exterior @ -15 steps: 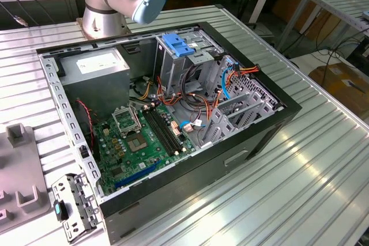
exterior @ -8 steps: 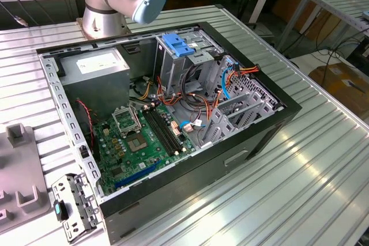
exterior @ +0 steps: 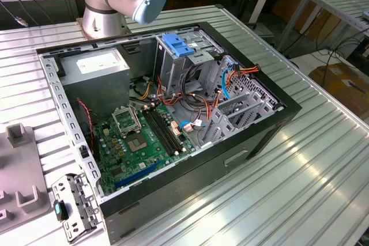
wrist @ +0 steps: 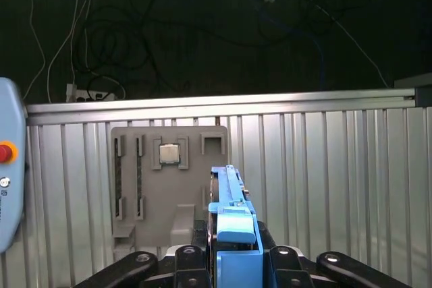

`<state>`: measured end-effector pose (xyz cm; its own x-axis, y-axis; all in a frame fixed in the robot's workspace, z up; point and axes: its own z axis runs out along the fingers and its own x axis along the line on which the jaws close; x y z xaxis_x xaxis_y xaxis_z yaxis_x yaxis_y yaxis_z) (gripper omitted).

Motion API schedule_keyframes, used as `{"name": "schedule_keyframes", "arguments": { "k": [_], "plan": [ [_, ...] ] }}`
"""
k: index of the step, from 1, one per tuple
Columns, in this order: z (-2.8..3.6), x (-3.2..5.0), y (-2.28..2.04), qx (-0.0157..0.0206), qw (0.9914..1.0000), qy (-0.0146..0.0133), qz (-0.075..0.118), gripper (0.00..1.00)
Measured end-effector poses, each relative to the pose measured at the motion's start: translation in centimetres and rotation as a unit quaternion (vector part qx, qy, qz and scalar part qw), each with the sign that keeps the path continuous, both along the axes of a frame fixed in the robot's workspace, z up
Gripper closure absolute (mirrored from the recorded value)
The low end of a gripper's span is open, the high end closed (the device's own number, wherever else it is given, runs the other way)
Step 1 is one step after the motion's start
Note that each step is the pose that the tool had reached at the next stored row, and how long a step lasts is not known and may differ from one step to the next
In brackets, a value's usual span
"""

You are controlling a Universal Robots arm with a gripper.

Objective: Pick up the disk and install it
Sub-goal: 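Pick up the disk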

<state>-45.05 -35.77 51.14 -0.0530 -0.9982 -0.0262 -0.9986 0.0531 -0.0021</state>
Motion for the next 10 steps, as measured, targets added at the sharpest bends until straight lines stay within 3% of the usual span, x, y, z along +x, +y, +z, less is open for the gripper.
{"name": "schedule_keyframes", "arguments": {
  "k": [10],
  "plan": [
    [0.0,1.44,-0.12,0.0,1.0,0.0,0.0,0.63]
  ]
}}
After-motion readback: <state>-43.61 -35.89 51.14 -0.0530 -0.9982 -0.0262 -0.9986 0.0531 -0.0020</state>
